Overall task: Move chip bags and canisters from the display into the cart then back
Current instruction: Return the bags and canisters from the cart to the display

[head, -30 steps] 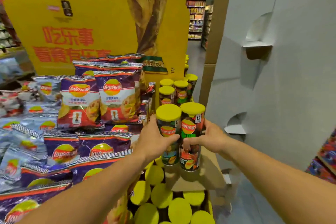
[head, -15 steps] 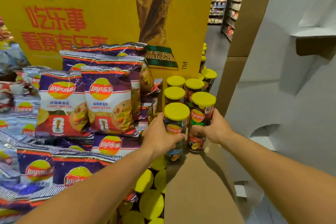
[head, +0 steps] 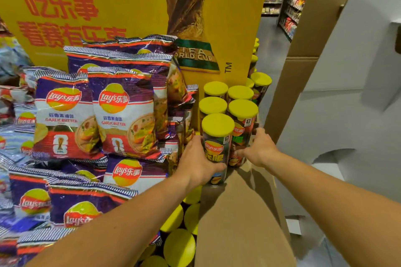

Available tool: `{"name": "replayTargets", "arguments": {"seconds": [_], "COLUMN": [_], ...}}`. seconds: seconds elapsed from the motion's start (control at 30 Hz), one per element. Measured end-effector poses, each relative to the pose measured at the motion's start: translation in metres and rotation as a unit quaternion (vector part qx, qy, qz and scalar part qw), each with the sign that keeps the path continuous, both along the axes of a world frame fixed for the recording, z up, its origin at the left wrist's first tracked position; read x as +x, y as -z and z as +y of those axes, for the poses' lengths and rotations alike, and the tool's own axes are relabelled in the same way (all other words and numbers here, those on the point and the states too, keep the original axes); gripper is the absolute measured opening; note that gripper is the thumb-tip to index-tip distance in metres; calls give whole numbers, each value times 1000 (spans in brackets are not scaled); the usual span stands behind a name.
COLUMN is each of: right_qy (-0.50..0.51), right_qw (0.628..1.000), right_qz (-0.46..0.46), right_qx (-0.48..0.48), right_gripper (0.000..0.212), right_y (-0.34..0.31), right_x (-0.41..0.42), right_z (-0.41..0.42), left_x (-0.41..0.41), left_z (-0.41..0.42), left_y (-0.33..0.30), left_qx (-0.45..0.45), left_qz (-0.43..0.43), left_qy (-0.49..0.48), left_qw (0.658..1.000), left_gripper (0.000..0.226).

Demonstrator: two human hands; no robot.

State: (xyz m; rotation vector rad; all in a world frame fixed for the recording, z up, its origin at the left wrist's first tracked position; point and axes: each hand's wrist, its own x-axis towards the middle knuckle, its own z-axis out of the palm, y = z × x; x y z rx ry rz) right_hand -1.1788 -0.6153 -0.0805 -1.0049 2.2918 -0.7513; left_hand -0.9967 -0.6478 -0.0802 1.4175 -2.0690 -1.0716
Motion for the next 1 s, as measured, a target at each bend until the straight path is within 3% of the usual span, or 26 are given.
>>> {"name": "replayTargets", "arguments": {"seconds": [0.03,0.1,0.17,0.37,0.6,1.0], "right_qy": [-2,-20,-53,-111,-194,-333], "right_qw": [999,997,990,983,975,940], "right_qz": [12,4,-31,-79,-96,-70], "right_qx": [30,79,123,121,60,33], "right_gripper": [75,38,17,26,16,15], "right_y": [-2,-7,-15,-44,-79,-107], "right_x": [1,3,8,51,113,254], "right_z": [5,16,32,78,102,131], "left_x": [1,4,10,37,88,237], "left_z": [1,4,9,37,73,158], "left_y": [-1,-4,-7,-26,-54,-74], "left_qx": [7,24,22,-3,-48,-29], "left_qz": [-14,-36,-56,-38,3,47], "left_qy": [-1,-7,-7,34,52,-97], "left_qw": [1000,999,998,999,998,994], "left_gripper": [86,91,80,59,28,15]}}
